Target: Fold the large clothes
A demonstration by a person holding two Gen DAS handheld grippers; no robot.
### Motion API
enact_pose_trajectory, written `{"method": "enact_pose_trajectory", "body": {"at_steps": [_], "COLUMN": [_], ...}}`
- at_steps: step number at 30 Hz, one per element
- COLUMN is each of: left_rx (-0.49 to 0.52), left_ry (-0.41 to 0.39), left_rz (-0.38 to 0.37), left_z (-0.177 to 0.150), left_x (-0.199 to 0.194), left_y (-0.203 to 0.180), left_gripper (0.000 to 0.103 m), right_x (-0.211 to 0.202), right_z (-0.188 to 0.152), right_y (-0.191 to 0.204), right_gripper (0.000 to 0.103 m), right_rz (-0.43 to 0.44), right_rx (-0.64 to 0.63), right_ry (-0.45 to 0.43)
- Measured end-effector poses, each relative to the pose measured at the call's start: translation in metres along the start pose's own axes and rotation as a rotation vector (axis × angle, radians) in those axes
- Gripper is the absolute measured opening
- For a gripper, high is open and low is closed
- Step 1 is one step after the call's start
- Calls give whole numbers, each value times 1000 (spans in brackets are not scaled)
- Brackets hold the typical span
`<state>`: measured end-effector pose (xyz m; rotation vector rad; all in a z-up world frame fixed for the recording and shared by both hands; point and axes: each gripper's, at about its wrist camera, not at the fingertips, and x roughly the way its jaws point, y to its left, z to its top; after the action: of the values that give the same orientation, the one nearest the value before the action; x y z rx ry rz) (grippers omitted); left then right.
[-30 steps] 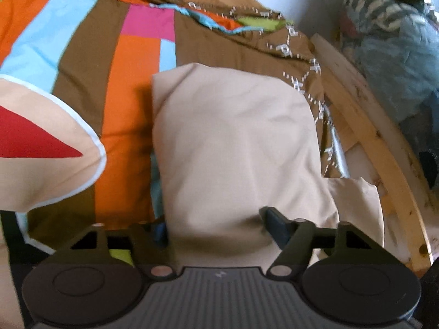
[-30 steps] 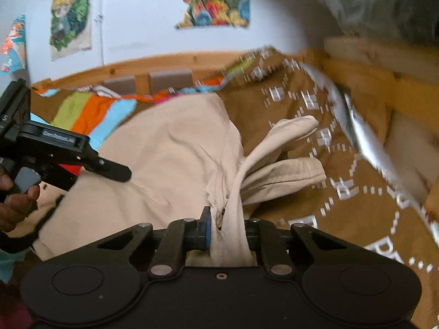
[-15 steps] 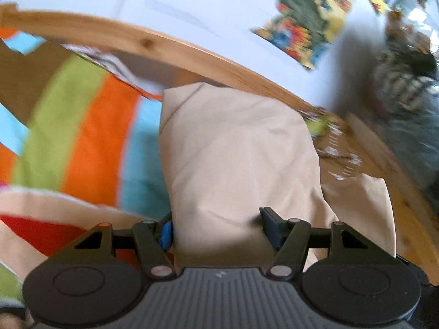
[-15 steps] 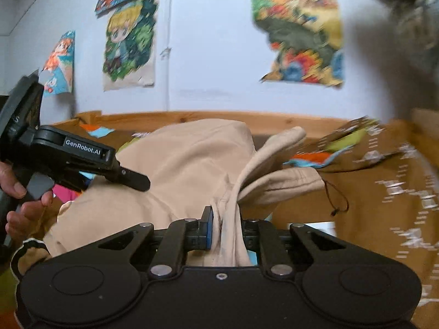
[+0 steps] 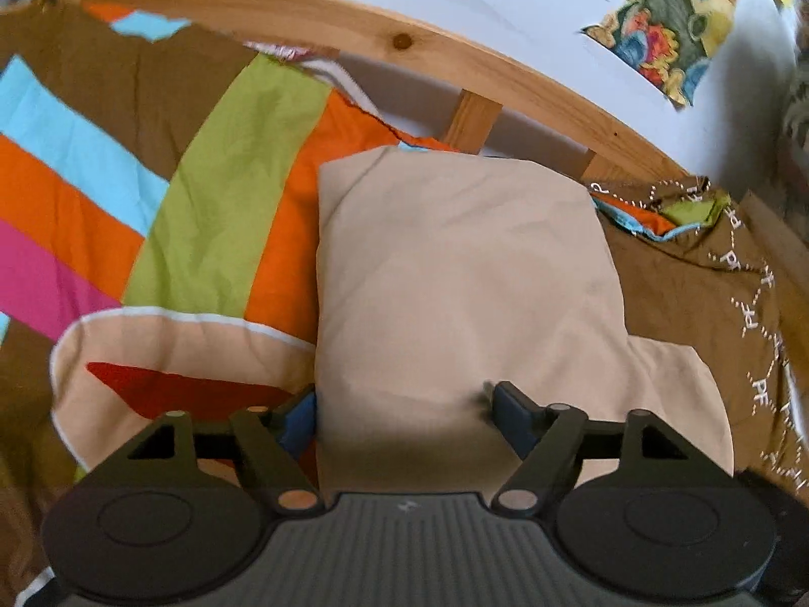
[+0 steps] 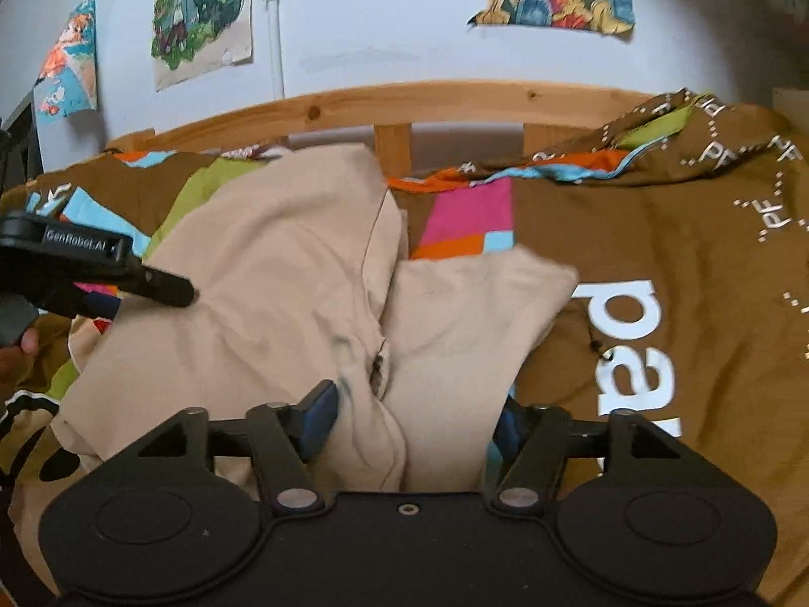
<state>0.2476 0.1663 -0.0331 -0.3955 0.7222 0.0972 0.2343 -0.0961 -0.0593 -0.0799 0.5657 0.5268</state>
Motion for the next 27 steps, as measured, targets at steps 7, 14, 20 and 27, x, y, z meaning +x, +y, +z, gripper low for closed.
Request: {"method": "enact_pose_trajectory", "body": {"at_steps": [7,14,20,27], "left_rx": [-2,16,81,101], "left_ry": [-7,-81,-115,-146], "left_rz": [42,62,128,178], "left_z": [-17,-36,-60,-93], "left_x": [-33,-94,-141,-182], "left_y": [-20,-32,-36,-32], "left_gripper": [96,102,102,102], "right_x": [-29,-68,-111,-166], "right_z": [1,7,10,2], "right_y": [-5,9,32,48], "right_gripper": [86,101,102,102], "right_rz": [-21,25,52,64], "right_rx": [13,-14,-60,-7], "right_ry": [-54,-134,-214,-294]}}
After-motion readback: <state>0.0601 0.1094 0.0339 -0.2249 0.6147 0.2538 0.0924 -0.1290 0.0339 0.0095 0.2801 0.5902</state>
